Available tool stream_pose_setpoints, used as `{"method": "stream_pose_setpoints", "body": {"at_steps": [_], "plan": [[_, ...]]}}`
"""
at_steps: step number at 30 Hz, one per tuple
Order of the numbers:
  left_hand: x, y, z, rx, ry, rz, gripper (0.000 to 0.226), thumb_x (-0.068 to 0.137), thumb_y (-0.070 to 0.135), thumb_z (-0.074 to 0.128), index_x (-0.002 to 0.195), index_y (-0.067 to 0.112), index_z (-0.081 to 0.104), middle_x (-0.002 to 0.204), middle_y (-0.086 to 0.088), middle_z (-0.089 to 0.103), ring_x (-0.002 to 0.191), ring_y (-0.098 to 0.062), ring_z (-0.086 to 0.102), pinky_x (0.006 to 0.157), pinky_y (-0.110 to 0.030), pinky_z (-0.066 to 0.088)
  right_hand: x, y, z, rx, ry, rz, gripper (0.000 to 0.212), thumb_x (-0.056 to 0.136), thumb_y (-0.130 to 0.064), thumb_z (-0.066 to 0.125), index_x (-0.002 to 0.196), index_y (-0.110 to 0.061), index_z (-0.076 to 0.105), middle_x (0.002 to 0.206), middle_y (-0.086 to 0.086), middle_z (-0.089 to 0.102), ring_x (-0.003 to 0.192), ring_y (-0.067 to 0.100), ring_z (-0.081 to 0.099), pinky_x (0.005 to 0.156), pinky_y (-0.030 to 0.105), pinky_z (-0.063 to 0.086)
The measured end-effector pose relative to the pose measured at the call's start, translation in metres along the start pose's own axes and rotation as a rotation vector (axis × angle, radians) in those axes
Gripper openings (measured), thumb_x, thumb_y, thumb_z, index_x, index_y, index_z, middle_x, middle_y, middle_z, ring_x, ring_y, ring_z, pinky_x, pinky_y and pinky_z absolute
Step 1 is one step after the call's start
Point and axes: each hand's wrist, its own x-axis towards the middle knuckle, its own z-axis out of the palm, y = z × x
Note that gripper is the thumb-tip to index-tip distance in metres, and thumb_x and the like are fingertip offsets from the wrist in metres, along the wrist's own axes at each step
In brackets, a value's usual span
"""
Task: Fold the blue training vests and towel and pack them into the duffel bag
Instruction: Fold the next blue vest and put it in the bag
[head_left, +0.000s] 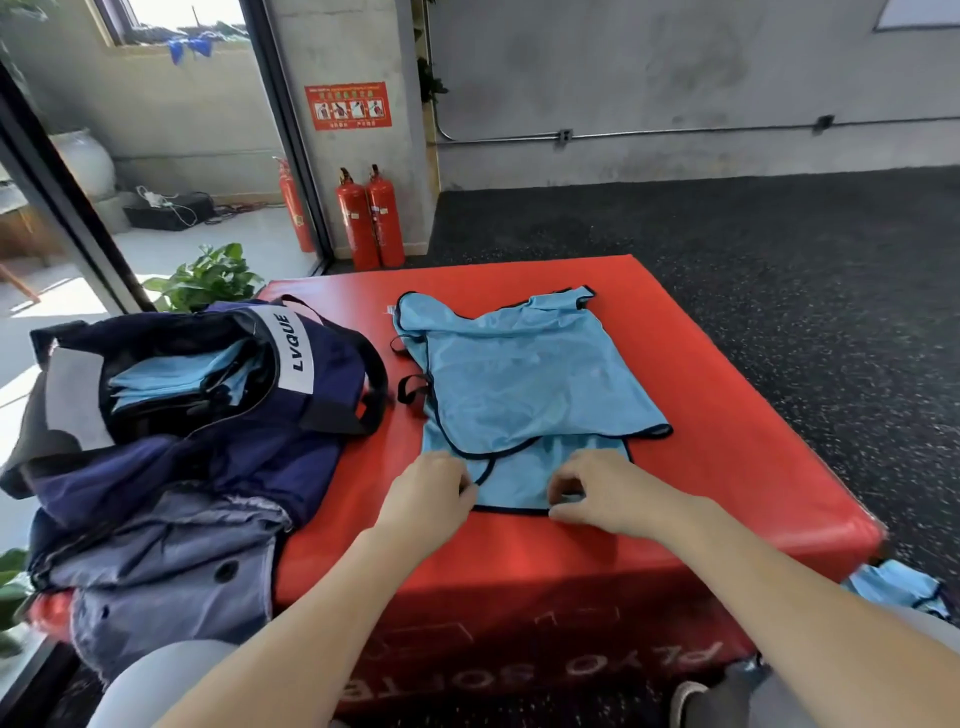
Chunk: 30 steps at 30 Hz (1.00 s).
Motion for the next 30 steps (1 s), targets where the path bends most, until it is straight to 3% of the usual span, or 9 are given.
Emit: {"method": "stream_pose_setpoints", "body": {"at_steps": [3,10,13,20,25,28,30], "plan": [[0.000,-0.003,-0.002,-0.014,-0.021,0.004,0.014,0.082,0.023,0.058,0.076,0.014,0.067,0.079,0.004,0.059,0.077,-0.017,0.056,0.070,-0.038,0.052,-0.001,-0.005,0.003,-0.036,0.018,0.021,0.017,0.083,-0.048,0.071,0.091,-0.032,0.070,0.095,-0.013,0.057,0.090,0.006,0.058,0.083,0.032,0.052],[0.003,-0.010,-0.013,0.085,-0.102,0.037,0.018,0.074,0.014,0.058,0.074,-0.004,0.063,0.083,-0.014,0.062,0.078,-0.030,0.058,0.071,-0.048,0.050,-0.005,-0.008,0.005,-0.034,0.018,0.019,0.020,0.086,-0.048,0.070,0.096,-0.030,0.068,0.099,-0.011,0.055,0.092,0.010,0.059,0.083,0.032,0.052],[0.003,-0.016,-0.017,0.067,-0.119,0.041,0.026,0.068,0.020,0.057,0.072,-0.005,0.063,0.083,-0.020,0.066,0.072,-0.030,0.060,0.067,-0.051,0.052,-0.005,-0.010,0.006,-0.037,0.030,0.017,0.021,0.087,-0.047,0.069,0.098,-0.028,0.068,0.099,-0.012,0.055,0.093,0.009,0.059,0.085,0.034,0.052],[-0.006,-0.016,-0.019,0.110,-0.055,-0.068,0.008,0.080,0.024,0.060,0.078,0.020,0.066,0.088,0.005,0.061,0.083,-0.023,0.061,0.070,-0.036,0.053,-0.004,-0.021,0.016,-0.067,0.046,-0.025,0.025,0.089,-0.045,0.065,0.105,-0.026,0.067,0.106,-0.011,0.058,0.099,0.011,0.059,0.090,0.036,0.053],[-0.004,-0.014,-0.021,-0.352,0.127,-0.311,0.007,0.082,0.023,0.065,0.076,0.018,0.066,0.073,0.007,0.067,0.073,-0.012,0.062,0.065,-0.025,0.049,-0.005,-0.026,0.018,-0.134,0.082,-0.011,0.036,0.090,-0.058,0.061,0.108,-0.027,0.065,0.104,-0.010,0.056,0.098,0.013,0.058,0.083,0.034,0.052],[-0.003,-0.012,-0.025,-0.845,0.160,-0.511,0.011,0.089,0.019,0.064,0.086,0.009,0.067,0.089,-0.010,0.074,0.076,-0.022,0.071,0.076,-0.041,0.062,-0.006,-0.030,0.025,-0.179,0.140,-0.013,0.046,0.089,-0.066,0.057,0.111,-0.026,0.064,0.106,-0.010,0.056,0.101,0.014,0.056,0.081,0.032,0.048],[-0.007,-0.008,-0.027,-1.112,0.157,-0.572,0.008,0.093,0.010,0.061,0.091,0.003,0.063,0.098,-0.020,0.074,0.086,-0.031,0.073,0.076,-0.040,0.062,-0.004,-0.036,0.030,-0.193,0.238,-0.063,0.051,0.089,-0.067,0.058,0.119,-0.025,0.063,0.115,-0.009,0.058,0.108,0.015,0.056,0.085,0.030,0.046]]}}
